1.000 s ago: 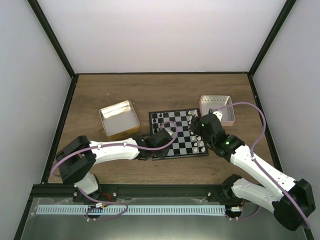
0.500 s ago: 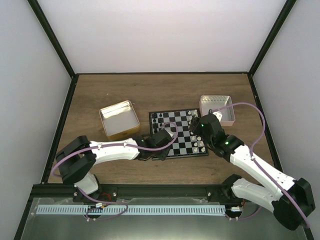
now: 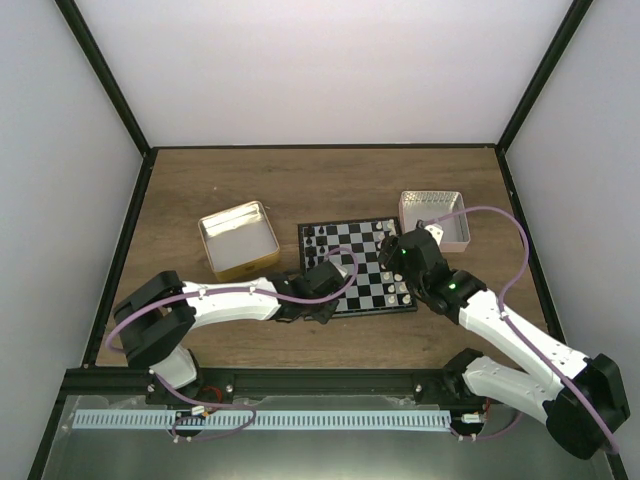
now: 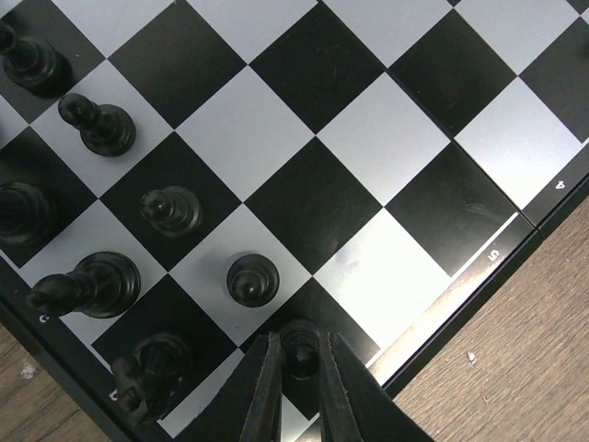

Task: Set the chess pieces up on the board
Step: Place the chess piece on the chessboard, then reset both arms

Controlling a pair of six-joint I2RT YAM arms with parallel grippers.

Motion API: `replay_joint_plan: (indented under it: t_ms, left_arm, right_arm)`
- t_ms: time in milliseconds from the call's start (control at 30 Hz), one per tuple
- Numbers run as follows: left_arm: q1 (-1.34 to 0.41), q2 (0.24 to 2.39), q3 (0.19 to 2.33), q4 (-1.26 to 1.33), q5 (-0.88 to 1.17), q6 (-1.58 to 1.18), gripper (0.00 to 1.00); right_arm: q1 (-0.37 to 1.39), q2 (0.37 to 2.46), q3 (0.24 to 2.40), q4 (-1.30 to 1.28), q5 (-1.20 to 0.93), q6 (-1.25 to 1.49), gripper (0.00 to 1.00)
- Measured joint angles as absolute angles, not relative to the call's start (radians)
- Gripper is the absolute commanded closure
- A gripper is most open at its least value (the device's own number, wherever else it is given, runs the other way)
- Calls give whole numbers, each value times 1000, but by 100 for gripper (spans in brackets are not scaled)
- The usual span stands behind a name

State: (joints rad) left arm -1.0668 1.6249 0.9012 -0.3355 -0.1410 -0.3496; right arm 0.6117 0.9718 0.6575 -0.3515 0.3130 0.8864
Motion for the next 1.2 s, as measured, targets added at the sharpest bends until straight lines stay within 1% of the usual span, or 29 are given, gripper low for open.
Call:
replay_joint_plan:
  t_ms: [167,267,367,433,533,600,700,800,867,900,1067,1200]
  left_arm:
    - [-1067,1625,901,-341,-135,-335,82]
    - [-1067,1625,901,-345,-125,-331,74]
    - [-1067,1616,902,-352,-121,-330,64]
    - [-1067,1598,902,-361,-122,-331,59]
    - [-1067,1545,903,-375,-121,-332,51]
    - [-1067,1489,907,-382,-120,-333,44]
    - [-1067,1390,916,-384,-120,-340,33]
    - [-1067,1263,920,-384,-134,-346,20]
    - [-1067,1159,921,-383,-157,-355,4]
    - [-1067,1110,921,-382,-170,-359,0]
    - [-1067,809,910,-375,-262,-400,0]
    - [-1067,612,889,-403,-363,-424,0]
  right_arm:
    - [612,971,657,-351,313,892,26]
    - [612,970,657,-352,313,892,26]
    - [612,965,657,-352,313,892,25]
    - [612,957,657,-353,311,893,23]
    - [612,935,657,-358,302,888,13]
    - [612,906,657,-359,287,862,5]
    - [611,825,658,-374,286,812,0]
    - [611,732,679,-407,290,762,0]
    - [611,681,718,-443,299,734,0]
    - [611,662,739,-461,305,722,0]
    - [611,605,908,-604,367,684,0]
    - [611,575,1024,-719,433,666,0]
